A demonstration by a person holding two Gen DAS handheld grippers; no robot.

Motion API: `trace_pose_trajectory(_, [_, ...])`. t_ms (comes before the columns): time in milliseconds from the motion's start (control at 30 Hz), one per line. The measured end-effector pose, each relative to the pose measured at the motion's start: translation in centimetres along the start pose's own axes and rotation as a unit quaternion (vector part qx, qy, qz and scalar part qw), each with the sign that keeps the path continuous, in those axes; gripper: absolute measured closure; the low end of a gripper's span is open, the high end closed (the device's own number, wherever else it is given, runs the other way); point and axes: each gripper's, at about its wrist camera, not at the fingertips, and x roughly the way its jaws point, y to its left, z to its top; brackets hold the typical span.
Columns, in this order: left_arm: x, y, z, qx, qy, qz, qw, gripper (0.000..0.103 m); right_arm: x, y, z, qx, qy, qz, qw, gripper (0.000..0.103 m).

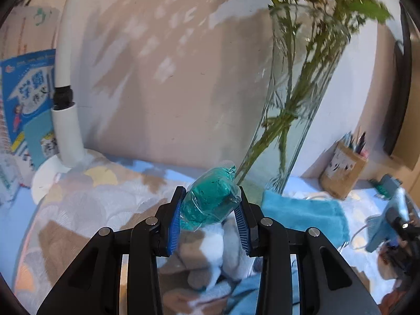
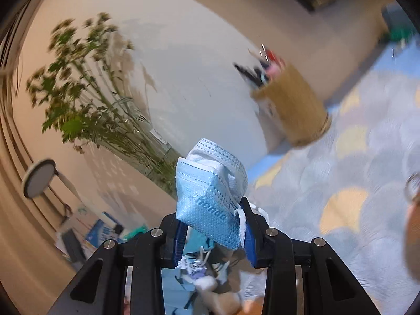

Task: Organize soft objects
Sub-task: 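Grasp the teal bottle cap with the left tool while the right tool grasps the blue face mask, then carry the teal item and blue face mask to the glass bowl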

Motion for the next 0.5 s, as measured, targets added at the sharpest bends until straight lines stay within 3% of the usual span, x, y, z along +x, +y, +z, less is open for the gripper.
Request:
trace_pose_trajectory(200, [-2.5,-1.2,-1.7,-0.015,0.025,0.003,0.9996,0.070,-1.1,1.2,-0.1,0.002,0.024,0.005,1.000,0.067])
trace_pose_trajectory(500, [-6.4,-4.4,-3.8,-0.012,0.052,-0.002,0.9986,0.070,-3.6,3.2,-1.0,-0.012,0.100,-0.010,0.995,0.067])
